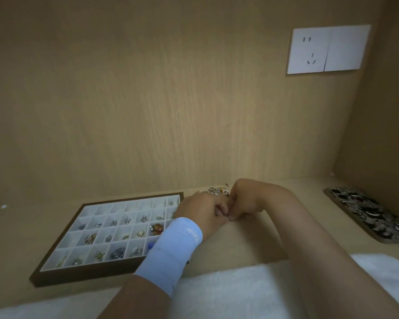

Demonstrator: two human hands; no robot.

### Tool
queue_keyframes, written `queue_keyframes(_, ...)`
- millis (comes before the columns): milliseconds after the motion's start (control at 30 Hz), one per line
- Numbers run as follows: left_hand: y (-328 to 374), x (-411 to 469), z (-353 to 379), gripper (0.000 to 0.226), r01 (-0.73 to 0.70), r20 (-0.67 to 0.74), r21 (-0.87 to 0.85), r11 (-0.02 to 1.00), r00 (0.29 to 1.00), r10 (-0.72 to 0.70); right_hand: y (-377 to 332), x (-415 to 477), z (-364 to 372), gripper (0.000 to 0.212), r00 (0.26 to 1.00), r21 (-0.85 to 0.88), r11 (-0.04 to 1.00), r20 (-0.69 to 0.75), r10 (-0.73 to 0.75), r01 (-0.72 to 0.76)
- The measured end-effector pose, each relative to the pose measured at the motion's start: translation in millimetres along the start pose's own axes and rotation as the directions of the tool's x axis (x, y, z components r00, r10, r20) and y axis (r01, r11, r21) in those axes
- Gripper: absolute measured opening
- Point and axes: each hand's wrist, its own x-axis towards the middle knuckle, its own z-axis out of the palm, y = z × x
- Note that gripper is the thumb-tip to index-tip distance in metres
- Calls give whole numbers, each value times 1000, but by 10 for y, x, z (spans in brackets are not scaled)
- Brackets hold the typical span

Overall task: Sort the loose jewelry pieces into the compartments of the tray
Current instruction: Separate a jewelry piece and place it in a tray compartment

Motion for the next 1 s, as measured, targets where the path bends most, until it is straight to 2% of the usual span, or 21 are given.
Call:
queue_keyframes(167, -30, 2, -22, 7, 48, 16, -60, 997, 999, -47, -14, -4, -7, 21, 998, -17, 998, 18, -56, 56)
queue_keyframes(233, -64, 2, -49, 7, 86, 16, -124, 988, 996, -85, -53, -13, -17, 15, 995, -1, 995, 14, -97, 97)
queue_keyframes(367, -134, 10, -158, 7, 101, -15, -281, 954, 994, -110, -154, -29, -28, 10, 987, 24, 987, -39, -158, 159)
queue_keyframes(467, -179, 17, -314, 5, 105, -48, -357, 928, 990, -131, -217, -27, -31, 18, 967, 52, 971, -122, -225, 232)
queue_keyframes(633, -328, -29, -641, 5, 109, -45, -554, 825, 986, -161, -402, -24, 31, 14, 870, 207, 873, -338, -360, 442)
queue_keyframes(733, -452, -54, -771, 7, 110, -78, -599, 793, 978, -194, -527, -31, 113, 19, 799, 254, 794, -433, -418, 553)
queue_keyframes(833, -550, -60, -836, 11, 132, -97, -614, 778, 966, -240, -616, -45, 185, 21, 752, 251, 762, -504, -424, 598)
queue_keyframes(1000, -660, -85, -868, 13, 134, -49, -604, 786, 978, -204, -682, -47, 268, 15, 689, 222, 746, -606, -399, 628)
